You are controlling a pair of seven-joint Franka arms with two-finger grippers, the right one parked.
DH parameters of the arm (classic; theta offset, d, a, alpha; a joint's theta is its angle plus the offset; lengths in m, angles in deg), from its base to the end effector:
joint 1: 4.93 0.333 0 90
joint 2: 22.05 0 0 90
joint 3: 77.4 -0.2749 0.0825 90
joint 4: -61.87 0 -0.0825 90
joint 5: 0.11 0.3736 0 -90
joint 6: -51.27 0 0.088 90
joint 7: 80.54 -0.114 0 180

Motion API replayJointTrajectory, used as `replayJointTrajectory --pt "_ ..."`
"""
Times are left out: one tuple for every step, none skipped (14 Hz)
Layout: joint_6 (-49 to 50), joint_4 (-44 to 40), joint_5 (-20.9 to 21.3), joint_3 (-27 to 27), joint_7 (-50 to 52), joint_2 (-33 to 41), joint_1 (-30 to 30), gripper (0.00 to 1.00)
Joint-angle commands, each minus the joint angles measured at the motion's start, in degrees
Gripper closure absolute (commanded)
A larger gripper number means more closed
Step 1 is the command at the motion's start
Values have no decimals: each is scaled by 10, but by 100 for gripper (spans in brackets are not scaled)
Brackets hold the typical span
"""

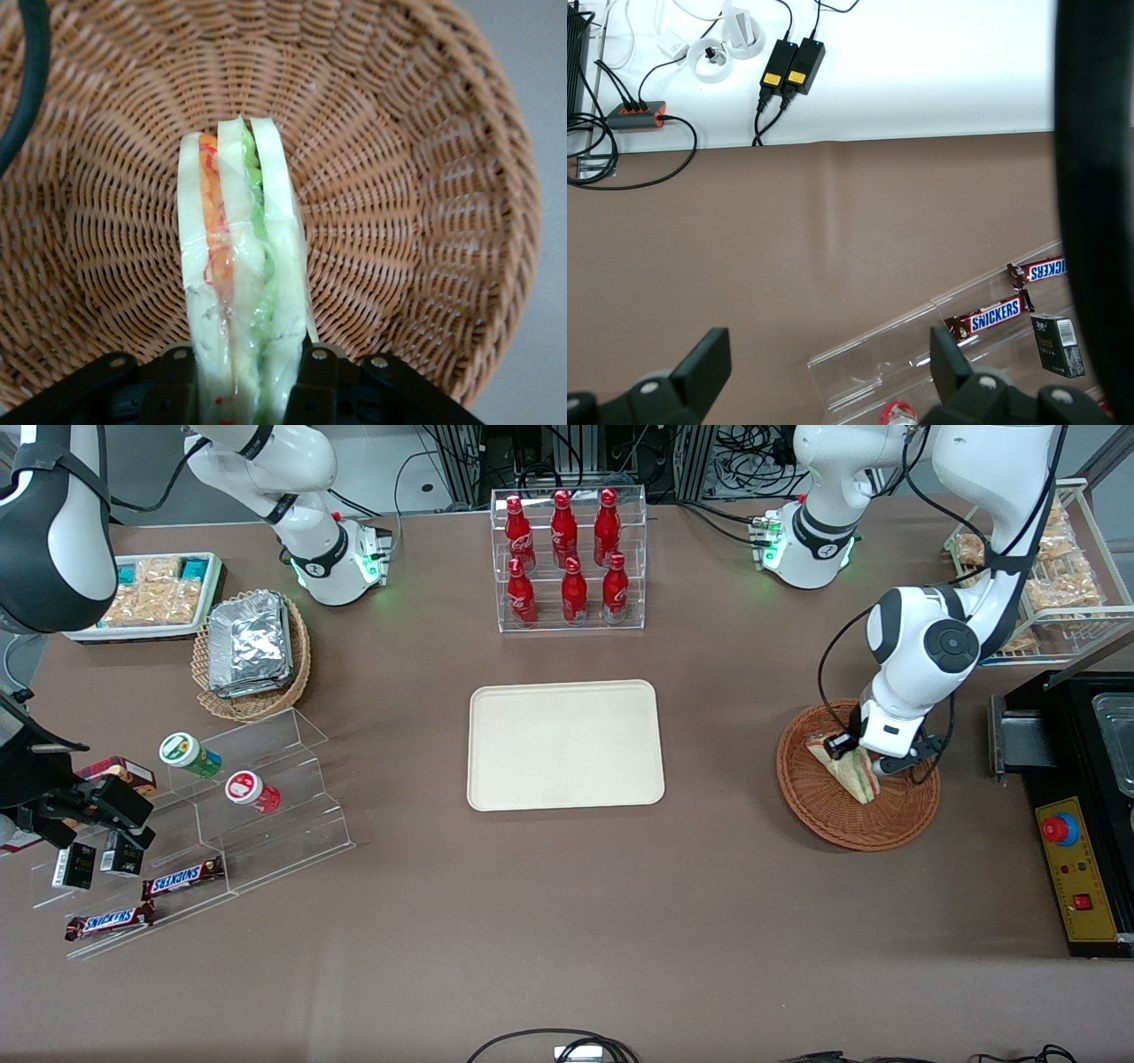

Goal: Place sandwich from basket to tray
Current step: 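Close the left gripper on the sandwich and lift it from the basket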

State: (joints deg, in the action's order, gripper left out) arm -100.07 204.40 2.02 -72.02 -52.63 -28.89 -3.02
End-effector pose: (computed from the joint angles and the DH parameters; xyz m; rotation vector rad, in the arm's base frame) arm 0.4669 -0.0303 0.2060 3.0775 0.6160 0.0561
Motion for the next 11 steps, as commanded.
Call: replayJointTrajectory --pt "102 -45 7 4 0 47 -2 100" --pt "148 -76 7 12 0 52 -2 100" --pt "208 -121 7 18 0 52 -2 100" --pt "273 -172 6 25 0 46 -2 100" --pt "322 -220 6 36 0 38 -2 100" --pt "356 -254 4 40 2 34 -2 100" --pt "378 -281 3 49 5 33 -2 100" --pt "395 -304 2 59 6 33 -2 100" --pt "406 -319 1 66 6 33 -2 100" --pt "413 -332 1 80 4 33 -2 100" --pt "417 -340 1 95 1 33 -2 100"
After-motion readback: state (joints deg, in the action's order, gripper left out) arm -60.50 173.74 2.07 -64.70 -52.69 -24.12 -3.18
